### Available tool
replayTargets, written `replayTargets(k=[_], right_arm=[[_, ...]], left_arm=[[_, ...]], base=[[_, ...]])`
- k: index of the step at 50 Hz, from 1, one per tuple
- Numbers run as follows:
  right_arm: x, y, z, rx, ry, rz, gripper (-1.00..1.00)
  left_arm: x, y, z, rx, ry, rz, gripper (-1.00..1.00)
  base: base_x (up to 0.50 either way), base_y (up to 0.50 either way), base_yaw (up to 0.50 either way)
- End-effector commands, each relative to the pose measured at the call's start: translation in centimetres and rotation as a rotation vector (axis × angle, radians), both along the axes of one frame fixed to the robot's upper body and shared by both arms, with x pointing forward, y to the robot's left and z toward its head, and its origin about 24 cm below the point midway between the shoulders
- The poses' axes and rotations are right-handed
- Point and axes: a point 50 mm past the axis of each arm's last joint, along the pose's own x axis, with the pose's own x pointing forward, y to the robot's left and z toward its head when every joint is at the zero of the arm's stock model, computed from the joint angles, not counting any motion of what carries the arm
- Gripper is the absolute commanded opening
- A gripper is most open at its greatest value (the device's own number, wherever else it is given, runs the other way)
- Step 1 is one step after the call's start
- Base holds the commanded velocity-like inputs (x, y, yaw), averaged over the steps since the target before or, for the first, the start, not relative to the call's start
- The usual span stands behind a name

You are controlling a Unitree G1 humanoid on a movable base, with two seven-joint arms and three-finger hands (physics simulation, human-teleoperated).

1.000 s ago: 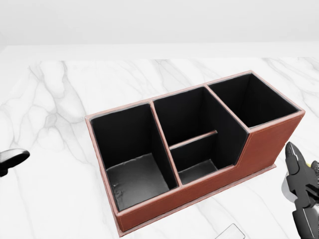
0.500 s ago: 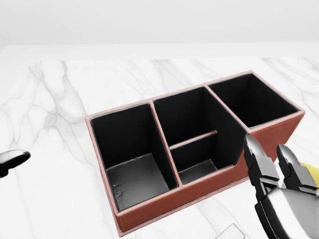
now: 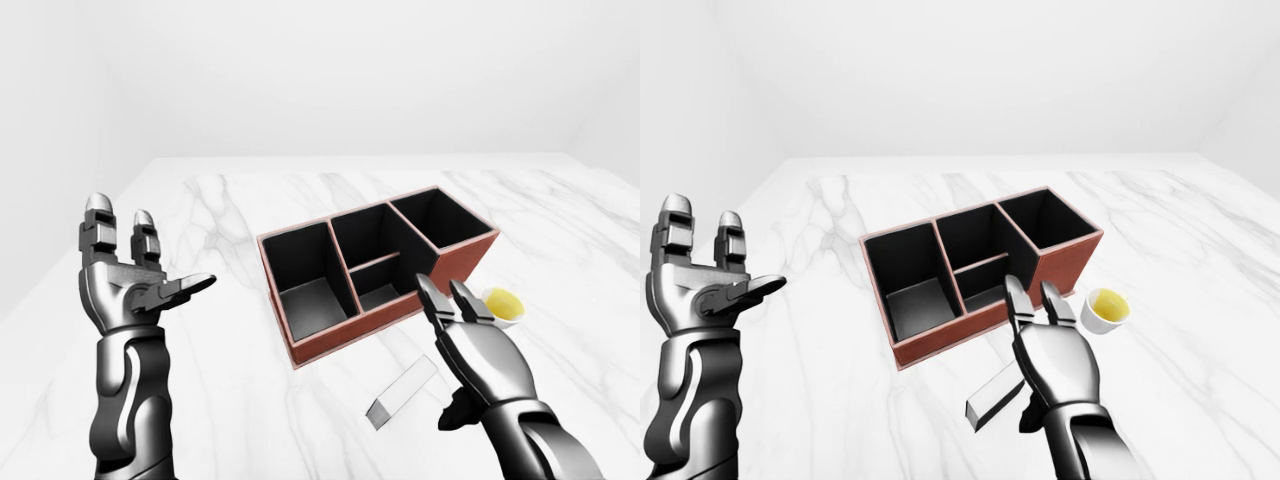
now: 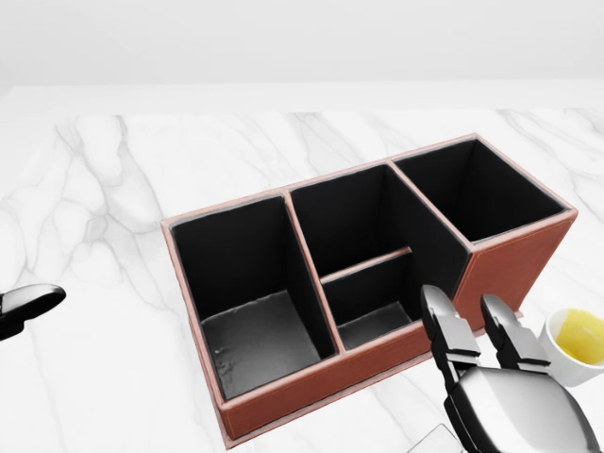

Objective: Pick up the book and place it in the front compartment of the caddy.

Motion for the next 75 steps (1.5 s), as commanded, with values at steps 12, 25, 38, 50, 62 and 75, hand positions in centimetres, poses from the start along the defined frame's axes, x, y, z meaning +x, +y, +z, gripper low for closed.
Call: replayTargets(k=[12, 25, 38, 50, 62, 75], right_arm=[[0.8, 0.4, -0.6, -0.083, 0.023, 0.001, 1.00], [1.4, 0.7, -0.5, -0.121, 0.014, -0.009, 1.00], [1.6, 1.1, -0.6, -0.149, 0.013, 0.001, 0.99], [1.9, 1.9, -1.1, -0.154, 0.033, 0.036, 1.00], [2.1, 3.3, -2.2, -0.116, 0.078, 0.120, 0.99], [2.7, 2.2, -5.8, -0.037, 0.242, 0.159, 1.00]], left_arm=[[0.3, 0.0, -0.3, 0.004, 0.013, -0.004, 1.00], [0.2, -0.1, -0.4, 0.004, 0.017, -0.007, 1.00], [0.0, 0.0, -0.1, 0.001, 0.005, -0.004, 1.00], [0.3, -0.1, -0.4, 0.002, 0.018, -0.011, 1.00], [-0.6, 0.1, 0.7, -0.004, -0.032, 0.008, 1.00], [-1.2, 0.2, 1.3, -0.006, -0.063, 0.020, 1.00]], base=[[0.00, 0.00, 0.00], [0.00, 0.00, 0.00], [0.00, 0.00, 0.00], [0.00, 0.00, 0.00], [0.00, 0.00, 0.00], [0.00, 0.00, 0.00]])
